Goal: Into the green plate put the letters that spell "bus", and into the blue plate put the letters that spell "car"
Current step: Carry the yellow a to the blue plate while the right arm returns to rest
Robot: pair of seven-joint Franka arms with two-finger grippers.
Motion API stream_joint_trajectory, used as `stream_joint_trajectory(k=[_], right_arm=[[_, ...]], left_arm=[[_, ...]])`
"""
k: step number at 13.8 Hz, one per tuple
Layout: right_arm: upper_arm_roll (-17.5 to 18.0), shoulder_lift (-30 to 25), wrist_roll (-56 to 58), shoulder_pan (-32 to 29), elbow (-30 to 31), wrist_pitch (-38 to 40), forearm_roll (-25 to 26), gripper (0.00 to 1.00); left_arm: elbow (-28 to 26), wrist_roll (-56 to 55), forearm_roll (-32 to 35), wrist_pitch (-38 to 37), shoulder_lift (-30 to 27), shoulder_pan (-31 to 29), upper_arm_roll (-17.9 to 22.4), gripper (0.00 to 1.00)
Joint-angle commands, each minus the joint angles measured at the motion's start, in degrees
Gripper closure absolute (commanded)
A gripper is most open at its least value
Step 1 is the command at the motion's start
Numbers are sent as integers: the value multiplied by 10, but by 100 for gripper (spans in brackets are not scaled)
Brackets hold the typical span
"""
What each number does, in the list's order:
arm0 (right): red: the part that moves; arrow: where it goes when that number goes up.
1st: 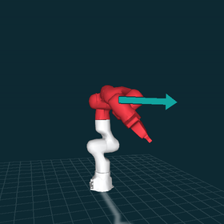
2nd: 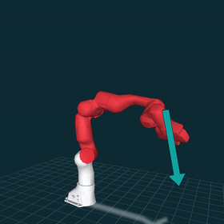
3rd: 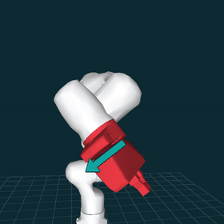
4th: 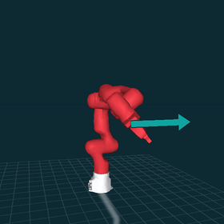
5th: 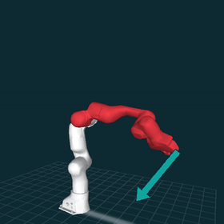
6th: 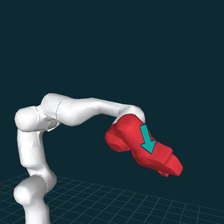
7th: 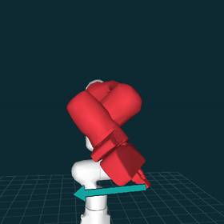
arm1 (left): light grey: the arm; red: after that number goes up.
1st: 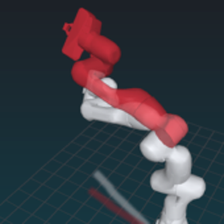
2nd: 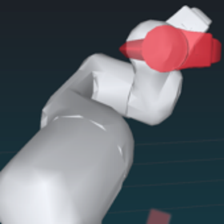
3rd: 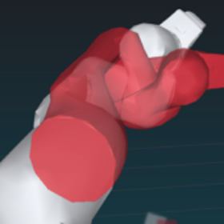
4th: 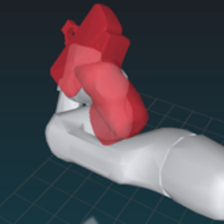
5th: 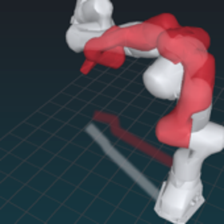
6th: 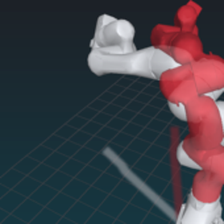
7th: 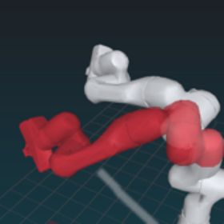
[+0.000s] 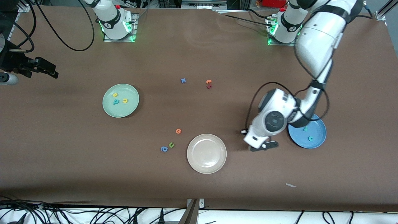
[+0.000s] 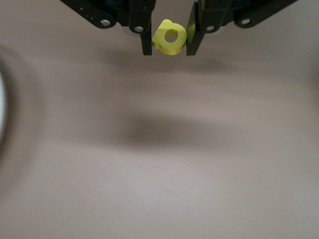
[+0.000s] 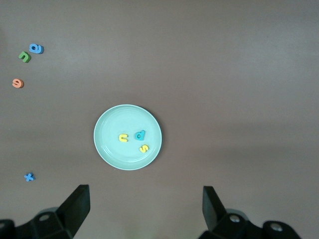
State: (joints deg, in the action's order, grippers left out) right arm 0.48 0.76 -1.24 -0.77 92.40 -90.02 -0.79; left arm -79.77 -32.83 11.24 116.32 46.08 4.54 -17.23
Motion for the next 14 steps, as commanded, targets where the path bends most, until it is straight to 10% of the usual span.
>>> stream_joint_trajectory(k=[1,9,10,11,14], right_arm=[[10,1,-1,-8,-10,11,10,0],[11,1,-2,-6,-11,8,17,0],[11,1,-2,-6,-11,9,19,0],[12,0,-2,-6,-11,12,20,0],[12,0,-3,-5,-11,13,15,0]], left_arm=[[-2,104,29,-25,-21,-60,-5,77],[-19,319,60,-80,-21,-175,-4,76],[-24,327,81,-85,-21,-176,-5,59],[-25,332,100,-88,-20,-177,-5,14],[-1,327,99,-88,-21,-181,-6,0]])
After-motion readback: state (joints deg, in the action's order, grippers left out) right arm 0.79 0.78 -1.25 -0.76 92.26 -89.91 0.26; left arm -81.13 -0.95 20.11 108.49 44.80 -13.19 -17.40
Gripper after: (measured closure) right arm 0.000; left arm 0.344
